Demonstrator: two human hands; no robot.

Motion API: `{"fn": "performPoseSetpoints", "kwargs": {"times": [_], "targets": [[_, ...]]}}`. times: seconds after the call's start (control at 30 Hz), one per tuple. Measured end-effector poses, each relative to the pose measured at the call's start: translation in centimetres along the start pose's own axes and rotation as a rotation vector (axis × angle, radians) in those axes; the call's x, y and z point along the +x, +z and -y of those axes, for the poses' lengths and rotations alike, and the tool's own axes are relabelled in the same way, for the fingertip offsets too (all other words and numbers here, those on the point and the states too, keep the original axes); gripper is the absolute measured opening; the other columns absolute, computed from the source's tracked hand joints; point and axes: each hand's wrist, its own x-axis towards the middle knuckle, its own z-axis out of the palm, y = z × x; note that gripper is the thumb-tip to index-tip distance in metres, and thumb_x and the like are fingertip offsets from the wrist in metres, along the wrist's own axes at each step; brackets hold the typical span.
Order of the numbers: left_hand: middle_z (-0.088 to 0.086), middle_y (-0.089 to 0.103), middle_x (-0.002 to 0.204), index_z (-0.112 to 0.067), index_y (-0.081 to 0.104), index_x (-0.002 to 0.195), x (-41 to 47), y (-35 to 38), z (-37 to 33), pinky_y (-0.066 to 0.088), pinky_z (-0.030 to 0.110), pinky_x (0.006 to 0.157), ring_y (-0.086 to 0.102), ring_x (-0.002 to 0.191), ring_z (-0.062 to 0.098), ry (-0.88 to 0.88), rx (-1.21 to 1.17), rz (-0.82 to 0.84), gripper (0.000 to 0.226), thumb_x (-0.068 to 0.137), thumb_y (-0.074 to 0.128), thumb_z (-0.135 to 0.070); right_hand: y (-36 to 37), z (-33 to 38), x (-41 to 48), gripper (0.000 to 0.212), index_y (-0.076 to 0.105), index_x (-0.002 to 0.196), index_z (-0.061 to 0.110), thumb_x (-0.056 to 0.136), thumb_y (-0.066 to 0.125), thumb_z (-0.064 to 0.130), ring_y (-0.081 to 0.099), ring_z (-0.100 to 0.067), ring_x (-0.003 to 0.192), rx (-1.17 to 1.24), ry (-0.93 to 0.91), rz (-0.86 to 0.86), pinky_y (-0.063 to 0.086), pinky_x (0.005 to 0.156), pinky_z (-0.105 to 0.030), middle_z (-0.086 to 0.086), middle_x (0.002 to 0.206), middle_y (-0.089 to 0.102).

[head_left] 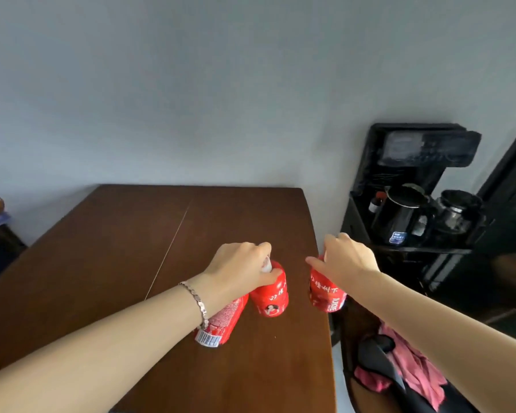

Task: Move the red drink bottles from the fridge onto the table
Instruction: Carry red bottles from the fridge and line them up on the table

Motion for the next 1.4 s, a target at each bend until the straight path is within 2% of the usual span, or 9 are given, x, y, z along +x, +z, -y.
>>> {"fn": "performPoseSetpoints", "kwargs": {"times": [0.27,0.47,0.7,0.9,1.07,1.13,1.23,1.3,1.4], "targets": [[-0.001,0.066,0.100,-0.018,0.052,0.107,12.7,5.2,12.4,0.043,0.022,0.071,0.064,0.090,0.016,0.099,-0.045,0.063,0.037,0.090,0.047,-0.050,5.2,4.8,15.1,0.037,0.054,0.108,0.019,0.091,0.049,0.052,0.055,-0.011,0.081,0.083,0.116,0.055,0.045,0.064,-0.020,-0.001,0.108,0.054],[-0.003,0.066,0.104,-0.019,0.054,0.115,22.5,10.1,18.6,0.047,0.020,0.074,0.064,0.092,0.014,0.088,-0.106,0.042,0.040,0.091,0.046,-0.050,9.1,5.6,25.9,0.032,0.053,0.108,0.022,0.094,0.044,0.050,0.056,-0.010,0.085,0.099,0.166,0.079,0.050,0.069,-0.021,0.001,0.111,0.051],[-0.004,0.063,0.096,-0.019,0.054,0.107,33.8,14.8,22.2,0.043,0.023,0.066,0.062,0.085,0.015,0.029,-0.091,0.025,0.036,0.090,0.047,-0.050,13.5,4.9,38.7,0.029,0.052,0.106,0.019,0.096,0.043,0.044,0.062,-0.022,0.088,0.115,0.112,0.107,0.056,0.077,-0.035,-0.003,0.114,0.047],[-0.001,0.060,0.094,-0.018,0.056,0.103,40.4,17.1,23.3,0.037,0.027,0.066,0.060,0.087,0.022,0.011,-0.096,0.063,0.038,0.085,0.054,-0.052,16.3,4.2,44.9,0.032,0.052,0.112,0.012,0.098,0.042,0.039,0.060,-0.033,0.095,0.159,0.076,0.140,0.042,0.070,-0.032,-0.009,0.119,0.043],[-0.002,0.060,0.098,-0.020,0.056,0.103,43.3,18.5,24.0,0.039,0.028,0.069,0.060,0.091,0.021,-0.031,-0.194,0.058,0.038,0.083,0.058,-0.052,17.0,4.2,46.8,0.039,0.054,0.116,0.012,0.094,0.044,0.044,0.054,-0.029,0.107,0.269,0.172,0.087,0.044,0.085,-0.036,-0.007,0.125,0.048],[-0.004,0.060,0.101,-0.021,0.055,0.106,43.6,19.0,24.5,0.043,0.029,0.073,0.060,0.093,0.018,-0.065,-0.286,0.048,0.040,0.081,0.061,-0.053,17.0,4.1,46.7,0.053,0.048,0.129,0.018,0.089,0.044,0.053,0.041,-0.027,0.123,0.052,0.072,0.068,0.035,0.099,-0.038,-0.003,0.134,0.044],[-0.004,0.058,0.109,-0.021,0.050,0.116,43.3,19.4,24.7,0.045,0.032,0.077,0.059,0.099,0.018,-0.073,-0.344,0.070,0.056,0.074,0.066,-0.055,16.9,4.9,46.2,0.071,0.029,0.143,0.023,0.082,0.051,0.050,0.028,-0.026,0.135,0.010,-0.147,0.079,0.020,0.111,-0.043,0.001,0.145,0.034],[-0.003,0.055,0.120,-0.020,0.044,0.125,42.7,19.3,24.5,0.045,0.032,0.078,0.059,0.103,0.019,-0.081,-0.346,0.054,0.066,0.074,0.066,-0.055,17.2,5.8,46.5,0.082,0.018,0.148,0.021,0.079,0.056,0.047,0.032,-0.022,0.136,-0.013,-0.262,0.140,0.016,0.115,-0.043,0.002,0.146,0.037],[-0.004,0.052,0.122,-0.021,0.040,0.129,41.1,19.1,24.8,0.045,0.030,0.075,0.058,0.104,0.017,-0.160,-0.402,-0.020,0.067,0.077,0.063,-0.056,17.5,6.6,47.8,0.091,0.014,0.148,0.026,0.075,0.065,0.046,0.047,-0.019,0.128,0.003,-0.284,0.202,0.026,0.110,-0.038,0.004,0.139,0.047]]}}
